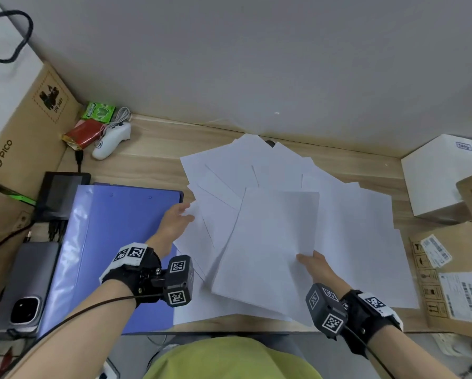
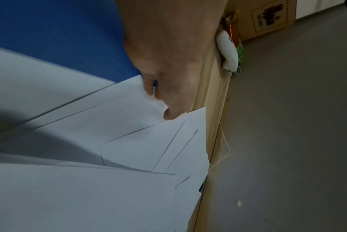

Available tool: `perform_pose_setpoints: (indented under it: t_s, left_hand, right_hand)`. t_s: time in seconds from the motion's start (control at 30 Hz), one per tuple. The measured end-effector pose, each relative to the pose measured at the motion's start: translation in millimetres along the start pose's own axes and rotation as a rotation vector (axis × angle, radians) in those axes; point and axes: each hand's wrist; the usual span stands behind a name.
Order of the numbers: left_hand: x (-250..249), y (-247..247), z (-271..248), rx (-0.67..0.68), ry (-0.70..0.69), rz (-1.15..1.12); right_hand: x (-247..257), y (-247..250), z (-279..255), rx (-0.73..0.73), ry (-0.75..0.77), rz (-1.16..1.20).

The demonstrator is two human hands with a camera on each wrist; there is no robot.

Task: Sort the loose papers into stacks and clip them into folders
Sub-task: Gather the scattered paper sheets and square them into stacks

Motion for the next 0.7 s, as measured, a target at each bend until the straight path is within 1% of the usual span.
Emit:
perform_pose_setpoints:
  t_s: [0.13,0.17,0.2,0.3,0.33,0.4,0.43,0.5,0.6,0.7]
  left_hand:
    - [-6,-7,11,-0.009,-0.11,0.185]
    - [-8,-9,14,-0.016,-0.12,0.247]
    - [-10,-10,16,-0.027,-0.108,0.339]
    - [-13,-17,21,-0.09,-0.009,0.811]
    - [-13,-20,23,-0.105,0.014,0.931]
    - [-9,-27,27,-0.135,0.031,1.072]
    - [-7,-29,28,-0.146,0.031,1.104]
    - [-4,-31,31,-0.136,0.035,1.093]
    - [-4,-30,31,-0.062,0.032,1.017]
    - [-4,-32,28,-0.021,0.041,0.946]
  right_hand:
    - [-1,0,7,0.033,-0.009,0.024]
    - [-1,1,9,0.045,-0.01,0.025]
    - [0,1,10,0.054,-0.013,0.027]
    - [0,3,13,0.078,-0.03,0.044]
    - [-1,4,14,0.086,-0.037,0.053]
    - [-1,7,15,0.1,-0.052,0.061]
    - [-1,8,15,0.109,-0.056,0.061]
    - [-1,12,16,0.126,-0.055,0.059]
    - [-2,14,20,0.125,-0.057,0.064]
    - [-3,14,20,0.132,-0.074,0.066]
Point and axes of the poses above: each hand's wrist, its own z-axis towards the middle knuckle, its own y-axis out of the back of the hand, x = y × z, and after that the axes turned 2 degrees about z, right-handed
